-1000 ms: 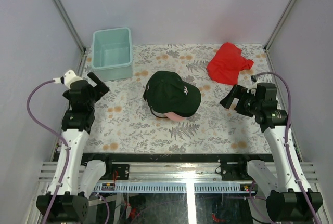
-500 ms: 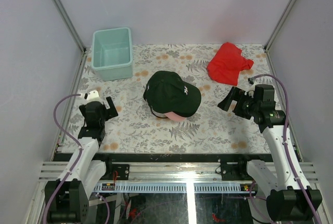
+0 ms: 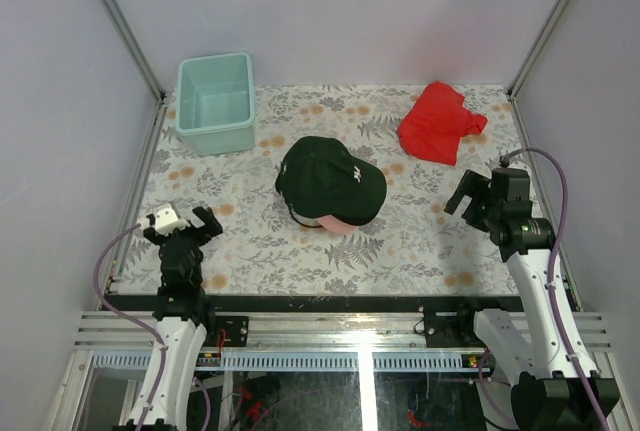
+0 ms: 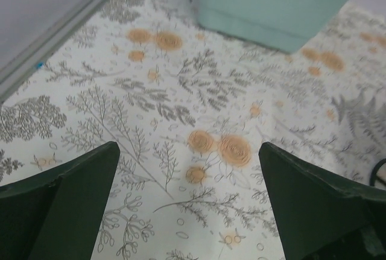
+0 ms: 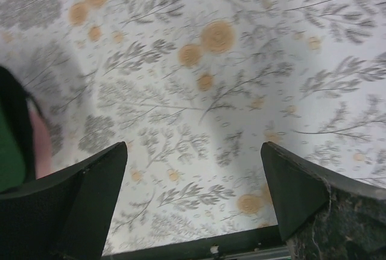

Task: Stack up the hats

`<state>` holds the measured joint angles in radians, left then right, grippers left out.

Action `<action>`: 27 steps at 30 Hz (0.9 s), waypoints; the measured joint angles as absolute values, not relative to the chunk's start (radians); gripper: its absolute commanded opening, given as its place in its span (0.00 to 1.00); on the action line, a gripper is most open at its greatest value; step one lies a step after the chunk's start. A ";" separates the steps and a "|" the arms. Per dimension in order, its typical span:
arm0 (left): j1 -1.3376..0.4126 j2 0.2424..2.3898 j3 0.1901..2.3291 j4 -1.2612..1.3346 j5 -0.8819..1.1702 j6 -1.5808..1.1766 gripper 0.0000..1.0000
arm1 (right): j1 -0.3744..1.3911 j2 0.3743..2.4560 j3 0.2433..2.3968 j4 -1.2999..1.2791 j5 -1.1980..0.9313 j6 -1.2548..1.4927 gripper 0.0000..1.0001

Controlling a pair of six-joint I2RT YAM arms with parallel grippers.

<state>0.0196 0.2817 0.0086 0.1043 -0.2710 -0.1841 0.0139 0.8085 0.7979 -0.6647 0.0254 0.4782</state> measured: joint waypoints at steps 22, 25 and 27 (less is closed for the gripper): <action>0.019 0.076 0.008 0.120 -0.149 -0.144 1.00 | 0.014 0.715 0.429 -0.222 0.092 0.129 0.99; 0.019 0.159 0.008 0.147 -0.144 -0.143 1.00 | 0.014 0.664 0.337 -0.140 0.029 0.056 0.99; 0.019 0.252 0.008 0.172 -0.138 -0.141 1.00 | 0.014 0.617 0.276 -0.077 0.002 0.030 0.99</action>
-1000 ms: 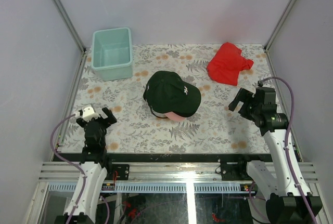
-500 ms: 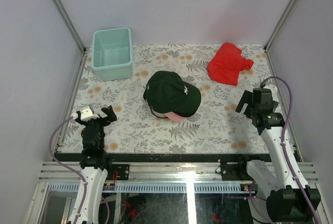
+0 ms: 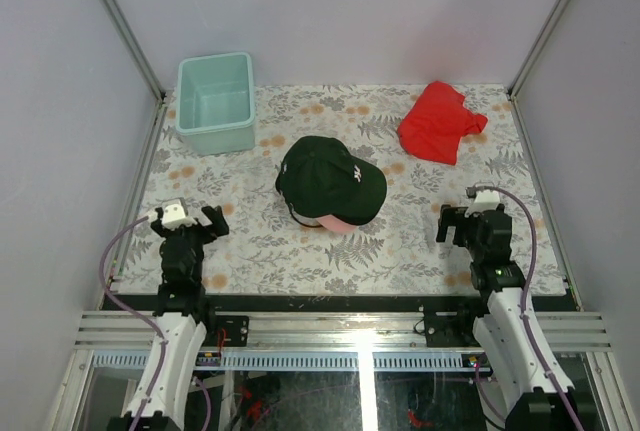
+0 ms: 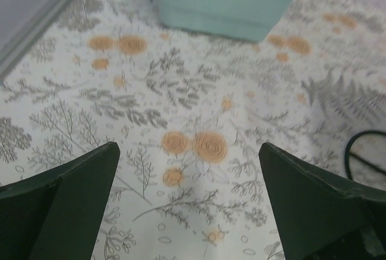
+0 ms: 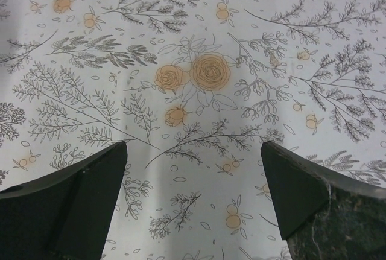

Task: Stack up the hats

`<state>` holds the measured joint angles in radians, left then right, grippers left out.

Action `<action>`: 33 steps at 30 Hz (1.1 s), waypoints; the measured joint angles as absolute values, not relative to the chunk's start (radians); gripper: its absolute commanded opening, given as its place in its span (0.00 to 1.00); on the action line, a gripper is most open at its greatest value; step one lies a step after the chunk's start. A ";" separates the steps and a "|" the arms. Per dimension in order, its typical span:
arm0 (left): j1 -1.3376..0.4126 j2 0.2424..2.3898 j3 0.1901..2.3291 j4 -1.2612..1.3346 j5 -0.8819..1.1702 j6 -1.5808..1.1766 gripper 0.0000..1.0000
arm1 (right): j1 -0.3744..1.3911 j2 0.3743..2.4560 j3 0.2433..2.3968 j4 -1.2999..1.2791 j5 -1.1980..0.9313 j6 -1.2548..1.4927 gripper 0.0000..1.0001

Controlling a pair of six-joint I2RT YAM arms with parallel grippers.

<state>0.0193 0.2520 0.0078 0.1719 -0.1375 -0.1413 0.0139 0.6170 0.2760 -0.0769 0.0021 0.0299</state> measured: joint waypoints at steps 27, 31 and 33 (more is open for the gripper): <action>0.014 0.141 0.007 0.131 -0.182 -0.152 1.00 | 0.014 0.167 0.006 0.146 0.036 0.015 0.99; 0.014 0.241 0.007 0.157 -0.168 -0.150 1.00 | 0.014 0.106 0.006 0.125 -0.027 -0.007 0.99; 0.014 0.294 0.007 0.176 -0.149 -0.141 1.00 | 0.014 0.084 0.006 0.109 -0.064 -0.020 0.99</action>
